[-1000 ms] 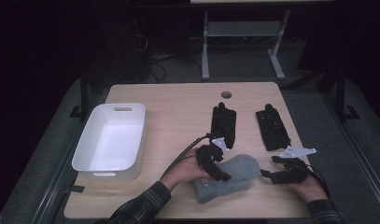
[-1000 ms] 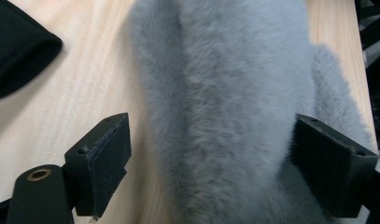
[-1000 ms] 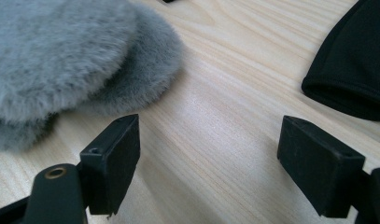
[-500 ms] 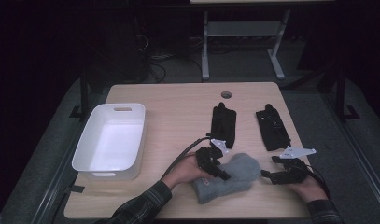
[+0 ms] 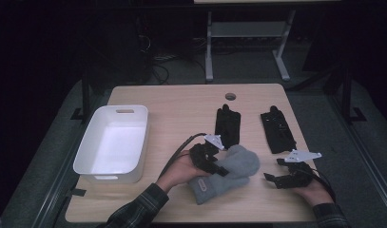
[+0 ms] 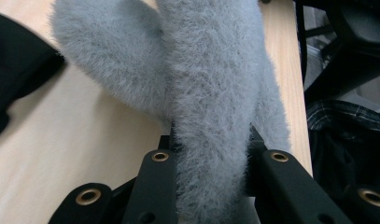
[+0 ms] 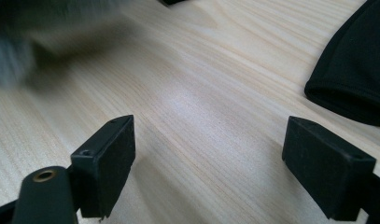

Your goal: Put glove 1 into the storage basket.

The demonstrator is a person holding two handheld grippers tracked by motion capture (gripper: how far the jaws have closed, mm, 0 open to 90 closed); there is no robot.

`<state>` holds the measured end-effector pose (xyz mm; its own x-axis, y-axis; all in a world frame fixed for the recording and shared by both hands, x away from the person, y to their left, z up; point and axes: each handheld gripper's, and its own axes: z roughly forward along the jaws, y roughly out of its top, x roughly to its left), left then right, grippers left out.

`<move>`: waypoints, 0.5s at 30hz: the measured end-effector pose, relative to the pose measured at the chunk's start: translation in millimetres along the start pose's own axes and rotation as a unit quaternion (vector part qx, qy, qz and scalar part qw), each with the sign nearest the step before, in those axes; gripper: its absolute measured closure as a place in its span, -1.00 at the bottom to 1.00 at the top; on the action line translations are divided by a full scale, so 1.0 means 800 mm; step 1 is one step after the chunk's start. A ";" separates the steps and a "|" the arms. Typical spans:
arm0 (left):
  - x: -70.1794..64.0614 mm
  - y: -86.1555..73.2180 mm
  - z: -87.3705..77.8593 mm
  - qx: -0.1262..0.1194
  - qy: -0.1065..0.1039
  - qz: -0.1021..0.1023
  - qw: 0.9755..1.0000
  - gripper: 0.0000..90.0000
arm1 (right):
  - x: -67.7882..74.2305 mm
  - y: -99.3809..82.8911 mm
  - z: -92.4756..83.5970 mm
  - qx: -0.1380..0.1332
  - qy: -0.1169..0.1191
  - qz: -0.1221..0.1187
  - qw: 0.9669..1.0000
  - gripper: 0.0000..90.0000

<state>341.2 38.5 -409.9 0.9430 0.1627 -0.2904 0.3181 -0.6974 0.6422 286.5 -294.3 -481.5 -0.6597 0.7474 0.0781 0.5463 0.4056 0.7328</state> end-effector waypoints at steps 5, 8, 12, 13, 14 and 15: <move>0.005 -0.003 -0.043 -0.017 0.026 -0.018 0.999 0.64 | 0.001 0.000 0.001 0.001 -0.002 0.000 1.000 -0.64; 0.011 -0.007 -0.072 -0.031 0.043 -0.026 0.998 0.64 | 0.001 0.001 0.001 0.001 -0.003 0.000 1.000 -0.64; 0.017 -0.013 -0.113 -0.053 0.069 -0.045 0.995 0.64 | 0.000 0.001 0.001 0.001 -0.004 0.000 1.000 -0.64; 0.017 -0.014 -0.124 -0.056 0.075 -0.049 0.994 0.64 | 0.000 0.001 0.001 0.001 -0.003 0.000 1.000 -0.64; 0.018 -0.015 -0.134 -0.060 0.083 -0.049 0.994 0.64 | 0.000 0.001 0.001 0.000 -0.003 0.001 1.000 -0.64; 0.018 -0.016 -0.144 -0.064 0.088 -0.053 0.993 0.64 | 0.000 0.001 0.001 0.000 -0.003 0.001 1.000 -0.64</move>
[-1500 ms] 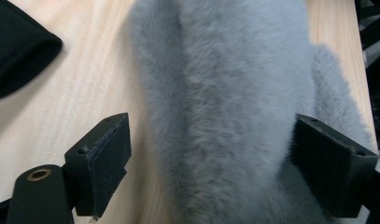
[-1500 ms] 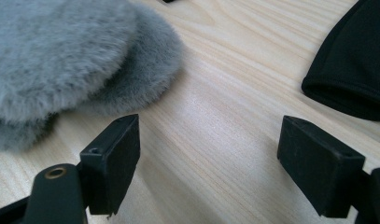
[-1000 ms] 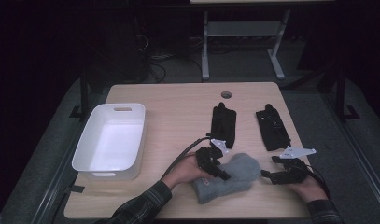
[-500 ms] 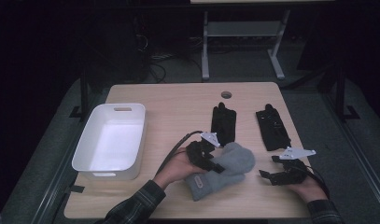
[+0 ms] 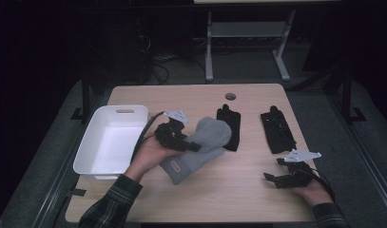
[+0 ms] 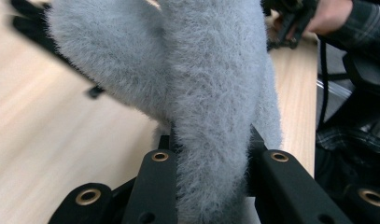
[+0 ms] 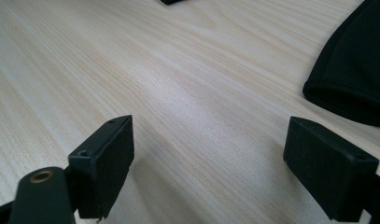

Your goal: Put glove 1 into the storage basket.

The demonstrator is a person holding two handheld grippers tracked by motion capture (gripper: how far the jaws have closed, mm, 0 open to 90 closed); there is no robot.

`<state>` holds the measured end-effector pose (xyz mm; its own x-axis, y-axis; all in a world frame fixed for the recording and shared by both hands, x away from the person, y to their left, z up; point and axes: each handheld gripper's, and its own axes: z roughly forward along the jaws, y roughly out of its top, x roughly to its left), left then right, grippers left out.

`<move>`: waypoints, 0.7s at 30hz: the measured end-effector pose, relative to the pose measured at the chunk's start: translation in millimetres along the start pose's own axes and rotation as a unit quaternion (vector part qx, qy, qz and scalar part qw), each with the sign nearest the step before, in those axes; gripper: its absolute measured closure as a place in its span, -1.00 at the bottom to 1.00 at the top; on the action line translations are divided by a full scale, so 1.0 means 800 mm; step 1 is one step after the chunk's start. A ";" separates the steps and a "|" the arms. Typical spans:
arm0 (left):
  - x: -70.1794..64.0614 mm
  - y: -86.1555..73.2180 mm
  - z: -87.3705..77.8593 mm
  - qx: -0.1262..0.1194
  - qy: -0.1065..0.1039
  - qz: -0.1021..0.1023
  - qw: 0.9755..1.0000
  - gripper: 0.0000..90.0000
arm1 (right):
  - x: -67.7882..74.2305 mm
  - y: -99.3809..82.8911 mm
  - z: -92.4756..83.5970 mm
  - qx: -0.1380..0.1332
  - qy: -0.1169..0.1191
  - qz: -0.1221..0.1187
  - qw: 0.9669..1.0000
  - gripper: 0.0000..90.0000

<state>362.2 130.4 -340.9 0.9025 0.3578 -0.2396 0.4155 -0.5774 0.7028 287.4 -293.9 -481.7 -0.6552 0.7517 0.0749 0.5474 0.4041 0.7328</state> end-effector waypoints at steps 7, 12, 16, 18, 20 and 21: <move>0.019 -0.007 -0.066 -0.022 0.039 -0.031 0.999 0.64 | 0.000 0.000 0.000 0.000 0.000 0.000 1.000 -0.64; 0.038 -0.026 -0.113 -0.037 0.074 -0.060 0.995 0.64 | 0.000 0.000 0.000 0.001 -0.001 -0.001 1.000 -0.64; 0.057 -0.050 -0.150 -0.060 0.087 -0.095 0.990 0.64 | 0.000 0.000 0.000 0.000 -0.002 0.001 1.000 -0.64; 0.067 -0.063 -0.168 -0.070 0.098 -0.113 0.986 0.64 | 0.001 0.000 0.000 0.001 -0.003 0.001 1.000 -0.64; 0.076 -0.077 -0.184 -0.077 0.117 -0.128 0.982 0.64 | 0.001 0.000 0.000 0.001 -0.004 0.000 1.000 -0.64; 0.080 -0.084 -0.192 -0.079 0.123 -0.135 0.980 0.64 | 0.001 0.000 0.000 0.001 -0.004 0.000 1.000 -0.64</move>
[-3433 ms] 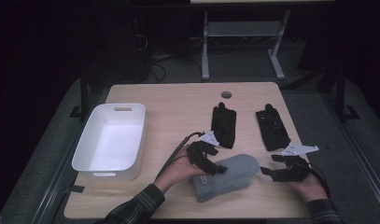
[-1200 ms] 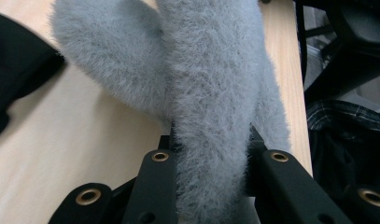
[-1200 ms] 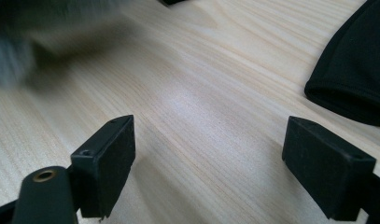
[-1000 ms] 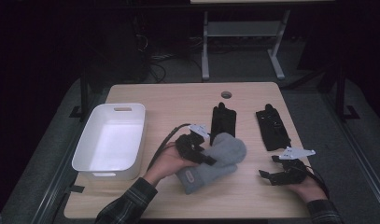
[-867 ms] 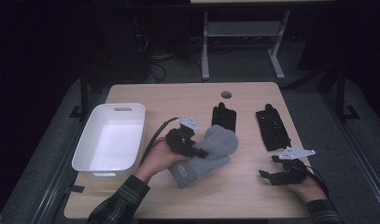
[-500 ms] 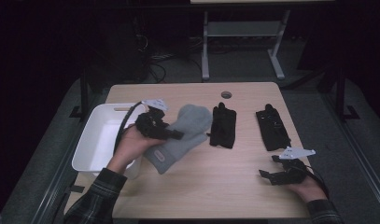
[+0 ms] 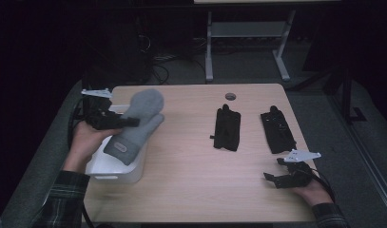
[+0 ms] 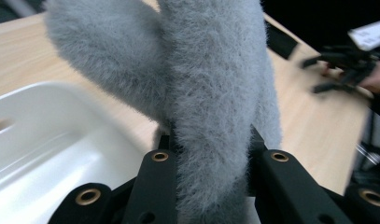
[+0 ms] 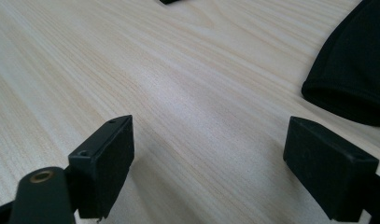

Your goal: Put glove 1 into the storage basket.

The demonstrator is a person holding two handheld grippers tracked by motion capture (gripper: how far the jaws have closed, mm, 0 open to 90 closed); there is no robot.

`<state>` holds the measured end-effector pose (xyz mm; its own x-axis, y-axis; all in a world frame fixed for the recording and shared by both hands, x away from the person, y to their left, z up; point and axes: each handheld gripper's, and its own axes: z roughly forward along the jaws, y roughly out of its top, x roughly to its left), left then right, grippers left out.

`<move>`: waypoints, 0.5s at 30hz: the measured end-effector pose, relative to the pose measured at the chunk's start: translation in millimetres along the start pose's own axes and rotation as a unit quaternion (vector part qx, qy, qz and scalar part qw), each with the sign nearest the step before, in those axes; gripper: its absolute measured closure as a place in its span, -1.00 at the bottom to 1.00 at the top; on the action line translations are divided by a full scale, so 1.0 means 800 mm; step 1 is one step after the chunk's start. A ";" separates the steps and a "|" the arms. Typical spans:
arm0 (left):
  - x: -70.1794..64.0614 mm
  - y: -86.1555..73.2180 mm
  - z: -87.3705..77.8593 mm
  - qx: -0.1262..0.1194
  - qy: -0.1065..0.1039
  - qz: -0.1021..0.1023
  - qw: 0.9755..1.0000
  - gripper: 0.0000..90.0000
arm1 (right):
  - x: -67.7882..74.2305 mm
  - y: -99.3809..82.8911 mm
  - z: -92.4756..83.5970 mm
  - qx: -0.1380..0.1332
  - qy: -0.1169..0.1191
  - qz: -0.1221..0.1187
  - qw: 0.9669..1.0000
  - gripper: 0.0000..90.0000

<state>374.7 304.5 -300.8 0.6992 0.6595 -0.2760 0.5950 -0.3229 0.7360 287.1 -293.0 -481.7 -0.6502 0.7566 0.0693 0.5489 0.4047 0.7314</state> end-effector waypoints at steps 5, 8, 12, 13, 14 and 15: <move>0.035 -0.025 -0.014 0.007 0.018 -0.038 0.999 0.64 | 0.000 0.000 0.000 0.000 -0.001 0.002 1.000 -0.64; 0.053 -0.042 -0.007 0.018 0.018 -0.057 0.998 0.64 | 0.000 0.000 0.000 0.000 -0.002 0.003 1.000 -0.64; 0.074 -0.061 0.012 0.040 0.022 -0.079 0.996 0.64 | 0.000 0.000 0.000 0.000 -0.004 0.004 1.000 -0.64; 0.079 -0.065 0.017 0.047 0.027 -0.083 0.995 0.63 | 0.000 0.000 0.001 0.000 -0.004 0.004 1.000 -0.64; 0.084 -0.069 0.021 0.051 0.030 -0.089 0.994 0.63 | 0.000 0.000 0.000 0.000 -0.004 0.004 1.000 -0.64; 0.090 -0.074 0.025 0.052 0.034 -0.096 0.993 0.63 | 0.000 0.000 0.001 0.000 -0.004 0.004 1.000 -0.64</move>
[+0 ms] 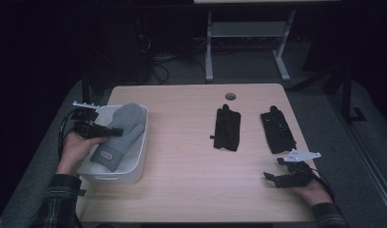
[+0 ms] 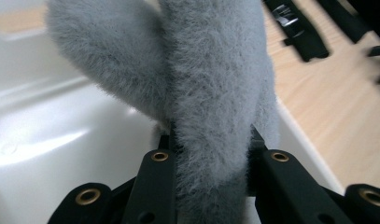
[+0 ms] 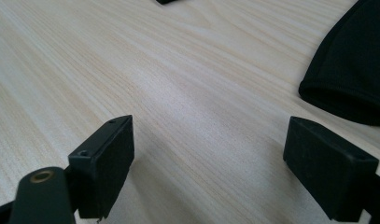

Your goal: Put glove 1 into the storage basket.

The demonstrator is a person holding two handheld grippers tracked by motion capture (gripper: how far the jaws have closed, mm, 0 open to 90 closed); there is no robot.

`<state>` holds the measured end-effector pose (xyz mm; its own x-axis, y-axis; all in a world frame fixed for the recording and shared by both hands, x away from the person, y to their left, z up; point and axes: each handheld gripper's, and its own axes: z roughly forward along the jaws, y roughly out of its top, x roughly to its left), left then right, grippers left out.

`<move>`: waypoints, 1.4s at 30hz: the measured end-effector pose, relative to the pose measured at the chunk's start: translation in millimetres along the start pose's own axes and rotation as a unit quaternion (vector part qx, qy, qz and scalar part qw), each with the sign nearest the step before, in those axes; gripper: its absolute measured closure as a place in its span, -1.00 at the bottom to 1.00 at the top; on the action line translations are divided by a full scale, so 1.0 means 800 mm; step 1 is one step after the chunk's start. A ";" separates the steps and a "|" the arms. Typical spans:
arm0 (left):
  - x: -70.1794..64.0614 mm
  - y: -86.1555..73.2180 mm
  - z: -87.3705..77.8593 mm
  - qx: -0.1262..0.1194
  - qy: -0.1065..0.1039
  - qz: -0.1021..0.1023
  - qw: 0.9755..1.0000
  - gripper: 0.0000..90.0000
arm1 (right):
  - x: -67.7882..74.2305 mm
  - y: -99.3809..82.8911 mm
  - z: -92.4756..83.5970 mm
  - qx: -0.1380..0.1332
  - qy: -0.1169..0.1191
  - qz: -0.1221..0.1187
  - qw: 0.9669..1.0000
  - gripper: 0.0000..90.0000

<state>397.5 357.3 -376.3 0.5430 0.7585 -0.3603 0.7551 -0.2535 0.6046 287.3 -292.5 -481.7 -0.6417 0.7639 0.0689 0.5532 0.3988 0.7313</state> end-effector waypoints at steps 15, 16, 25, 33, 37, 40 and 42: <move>0.024 -0.011 0.039 0.067 0.096 0.005 0.993 0.11 | 0.000 0.000 0.000 0.000 0.001 0.000 1.000 -0.65; 0.023 -0.011 0.039 0.065 0.105 0.005 0.992 0.02 | 0.000 0.000 0.000 0.000 0.001 0.000 1.000 -0.65; 0.016 -0.006 0.023 0.012 0.138 0.025 0.990 -0.43 | 0.000 0.000 0.000 0.000 0.001 0.000 1.000 -0.65; -0.017 0.010 0.011 -0.032 0.128 0.053 0.990 -0.60 | 0.005 0.001 0.002 0.007 -0.007 -0.015 1.000 -0.71; -0.045 0.021 0.016 -0.040 0.110 0.081 0.990 -0.60 | 0.005 0.001 0.003 0.006 -0.007 -0.016 1.000 -0.71; -0.067 0.029 0.021 -0.048 0.093 0.098 0.990 -0.60 | 0.005 0.003 0.003 0.012 -0.008 -0.013 1.000 -0.68; -0.081 0.034 0.026 -0.050 0.083 0.110 0.989 -0.60 | 0.005 0.005 0.003 0.016 -0.009 -0.013 1.000 -0.67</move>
<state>390.2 288.6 -350.8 0.6157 0.7820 -0.0963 0.5810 -0.3680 0.7260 288.4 -286.9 -480.1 -0.6475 0.7612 0.0374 0.5524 0.4349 0.7111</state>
